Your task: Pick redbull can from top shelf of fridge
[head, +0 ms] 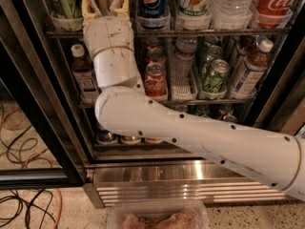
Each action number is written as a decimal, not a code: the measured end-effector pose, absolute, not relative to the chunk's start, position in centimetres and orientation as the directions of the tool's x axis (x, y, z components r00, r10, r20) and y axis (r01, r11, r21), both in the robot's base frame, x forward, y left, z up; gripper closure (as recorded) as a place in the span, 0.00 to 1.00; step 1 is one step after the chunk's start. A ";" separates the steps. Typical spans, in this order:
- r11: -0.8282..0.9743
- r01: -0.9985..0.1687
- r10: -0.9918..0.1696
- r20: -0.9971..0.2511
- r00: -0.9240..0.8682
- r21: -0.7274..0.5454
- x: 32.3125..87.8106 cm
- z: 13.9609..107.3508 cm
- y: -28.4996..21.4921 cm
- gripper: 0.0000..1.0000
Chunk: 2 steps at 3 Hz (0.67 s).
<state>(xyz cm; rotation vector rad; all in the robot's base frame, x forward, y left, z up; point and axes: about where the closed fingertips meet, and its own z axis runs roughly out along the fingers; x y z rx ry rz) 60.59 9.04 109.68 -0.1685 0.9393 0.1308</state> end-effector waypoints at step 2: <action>0.963 -0.240 0.048 -0.801 0.597 -0.122 59.4 106.6 8.6 1.00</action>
Offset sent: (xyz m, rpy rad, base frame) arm -0.0247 -0.0069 -0.0630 -0.0571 -0.0586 0.1033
